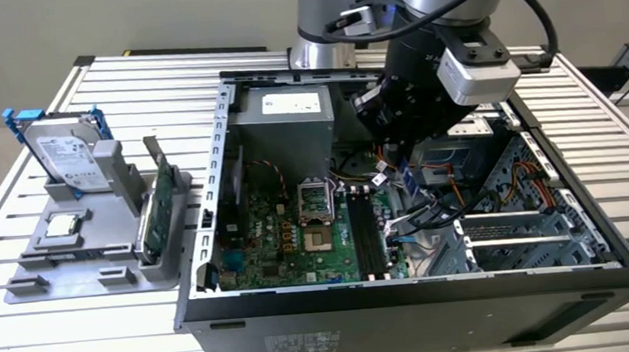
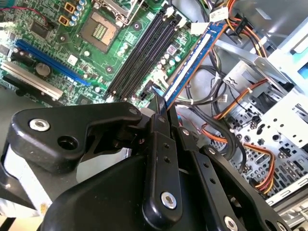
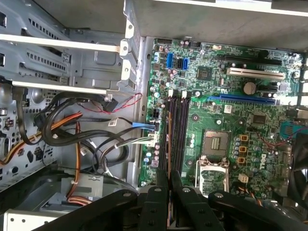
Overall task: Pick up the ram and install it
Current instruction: 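Insert the ram into the slot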
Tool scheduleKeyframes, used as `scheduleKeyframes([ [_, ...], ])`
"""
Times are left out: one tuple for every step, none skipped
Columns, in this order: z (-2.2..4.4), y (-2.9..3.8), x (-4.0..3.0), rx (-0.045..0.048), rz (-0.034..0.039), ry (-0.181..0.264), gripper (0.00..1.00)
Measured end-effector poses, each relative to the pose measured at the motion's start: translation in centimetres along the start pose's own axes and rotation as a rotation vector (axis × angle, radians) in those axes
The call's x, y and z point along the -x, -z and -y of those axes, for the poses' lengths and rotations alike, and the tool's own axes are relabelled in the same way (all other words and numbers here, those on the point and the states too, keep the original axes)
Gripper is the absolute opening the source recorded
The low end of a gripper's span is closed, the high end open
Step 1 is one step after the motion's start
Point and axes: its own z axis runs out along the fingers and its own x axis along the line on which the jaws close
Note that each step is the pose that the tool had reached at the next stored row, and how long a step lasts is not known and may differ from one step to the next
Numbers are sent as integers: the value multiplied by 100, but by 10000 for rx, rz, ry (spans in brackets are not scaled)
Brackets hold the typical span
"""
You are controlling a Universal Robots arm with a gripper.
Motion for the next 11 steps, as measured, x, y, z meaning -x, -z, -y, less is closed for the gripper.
scheduleKeyframes([
  [0, -4, 0, 0, 0, 0, 0],
  [0, -8, 0, 0, 0, 0, 0],
  [0, -12, 0, 1, 0, 0, 0],
  [0, -15, 0, 3, 0, 0, 0],
  [0, -19, 0, 3, 0, 0, 0],
  [0, -23, 0, 3, 0, 0, 0],
  [0, -27, 0, 3, 0, 0, 0],
  [0, -30, 0, 4, 0, 0, 0],
  [0, -34, 0, 5, 0, 0, 0],
  [0, -38, 0, 5, 0, 0, 0],
  [0, -42, 0, 6, 0, 0, 0],
])
